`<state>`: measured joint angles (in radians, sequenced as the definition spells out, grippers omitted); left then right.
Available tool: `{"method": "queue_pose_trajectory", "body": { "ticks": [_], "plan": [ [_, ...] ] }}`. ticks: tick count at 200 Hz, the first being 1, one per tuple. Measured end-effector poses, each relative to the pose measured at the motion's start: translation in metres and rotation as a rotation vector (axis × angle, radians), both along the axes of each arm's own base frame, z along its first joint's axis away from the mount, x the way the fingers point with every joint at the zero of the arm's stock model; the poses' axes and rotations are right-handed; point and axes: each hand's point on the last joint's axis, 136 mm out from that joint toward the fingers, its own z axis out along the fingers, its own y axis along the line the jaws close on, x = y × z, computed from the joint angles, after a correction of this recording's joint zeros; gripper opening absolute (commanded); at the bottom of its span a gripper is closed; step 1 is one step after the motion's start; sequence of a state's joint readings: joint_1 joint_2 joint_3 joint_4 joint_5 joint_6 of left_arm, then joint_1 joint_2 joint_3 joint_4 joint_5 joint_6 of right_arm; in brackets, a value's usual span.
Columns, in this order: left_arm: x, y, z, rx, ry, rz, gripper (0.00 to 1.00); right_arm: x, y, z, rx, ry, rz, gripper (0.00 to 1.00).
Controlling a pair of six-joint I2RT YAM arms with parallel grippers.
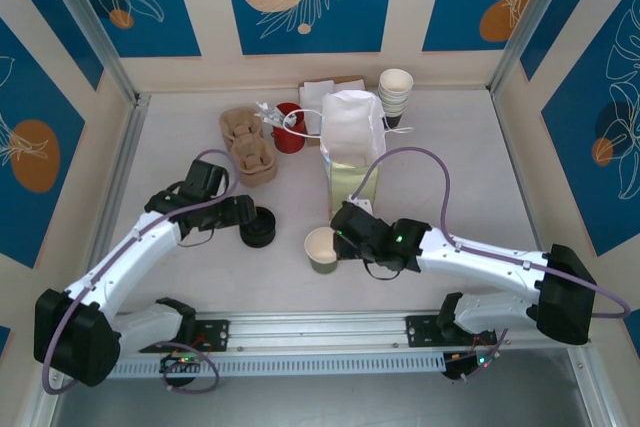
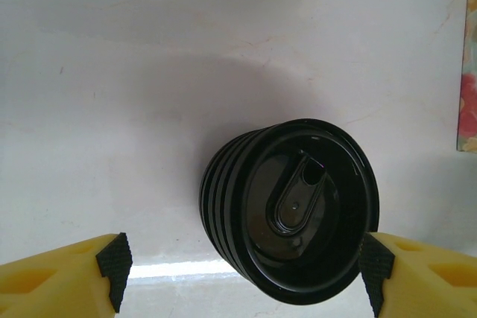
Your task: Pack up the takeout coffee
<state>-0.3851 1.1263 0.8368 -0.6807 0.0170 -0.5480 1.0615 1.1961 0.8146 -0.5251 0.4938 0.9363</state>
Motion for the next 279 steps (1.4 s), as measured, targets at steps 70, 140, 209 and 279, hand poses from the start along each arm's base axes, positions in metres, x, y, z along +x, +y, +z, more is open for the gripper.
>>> {"method": "queue_pose_trajectory", "body": {
  "ticks": [70,140,209,279],
  "plan": [
    [0.003,-0.004,-0.006,0.034,0.032,-0.018,0.74,0.004,0.005,0.026,0.024,-0.020,-0.001,0.44],
    [0.006,-0.004,-0.011,0.071,0.045,-0.019,0.66,0.003,-0.012,0.083,0.150,-0.111,0.015,0.45],
    [0.007,-0.011,-0.017,0.135,0.071,-0.045,0.45,0.012,-0.038,0.099,0.226,-0.121,-0.027,0.44],
    [0.013,-0.019,-0.027,0.194,0.097,-0.070,0.42,0.024,-0.045,0.077,0.241,-0.069,-0.063,0.43]
  ]
}}
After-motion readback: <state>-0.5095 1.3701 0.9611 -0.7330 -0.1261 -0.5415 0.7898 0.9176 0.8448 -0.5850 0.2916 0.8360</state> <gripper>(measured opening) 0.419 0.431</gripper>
